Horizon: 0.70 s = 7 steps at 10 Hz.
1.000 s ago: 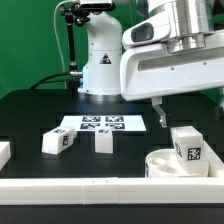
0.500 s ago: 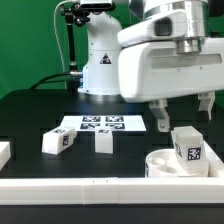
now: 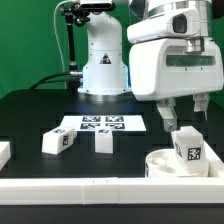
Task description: Assemble stool
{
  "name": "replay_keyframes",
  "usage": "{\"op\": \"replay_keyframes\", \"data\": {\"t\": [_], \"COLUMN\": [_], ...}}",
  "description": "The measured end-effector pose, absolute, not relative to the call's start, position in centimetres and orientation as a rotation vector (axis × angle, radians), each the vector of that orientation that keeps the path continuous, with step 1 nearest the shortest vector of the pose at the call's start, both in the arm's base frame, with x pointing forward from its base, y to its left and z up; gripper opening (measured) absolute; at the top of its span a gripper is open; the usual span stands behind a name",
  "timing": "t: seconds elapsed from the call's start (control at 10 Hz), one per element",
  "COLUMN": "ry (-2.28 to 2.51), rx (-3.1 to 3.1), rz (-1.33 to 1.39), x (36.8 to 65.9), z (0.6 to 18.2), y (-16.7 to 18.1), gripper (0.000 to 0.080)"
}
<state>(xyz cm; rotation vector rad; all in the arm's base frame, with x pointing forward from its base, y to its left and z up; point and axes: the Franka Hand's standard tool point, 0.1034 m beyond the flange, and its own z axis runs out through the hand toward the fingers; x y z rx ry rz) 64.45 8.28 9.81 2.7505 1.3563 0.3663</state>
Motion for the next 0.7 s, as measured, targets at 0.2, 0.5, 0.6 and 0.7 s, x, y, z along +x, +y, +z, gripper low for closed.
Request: {"op": "replay_keyframes", "data": {"t": [0.2, 0.5, 0.6, 0.7], "ry": [1.571, 1.824, 1.913, 1.962], "rx": [2.596, 2.378, 2.289, 2.241], "rz": [0.338, 0.285, 0.266, 0.244], "x": [64.5, 64.76, 64.78, 64.85], "z": [9.48, 9.1, 8.91, 8.71], "y": [8.8, 8.97, 9.08, 9.13], "gripper": [0.0648, 0.0648, 0.0648, 0.0648]}}
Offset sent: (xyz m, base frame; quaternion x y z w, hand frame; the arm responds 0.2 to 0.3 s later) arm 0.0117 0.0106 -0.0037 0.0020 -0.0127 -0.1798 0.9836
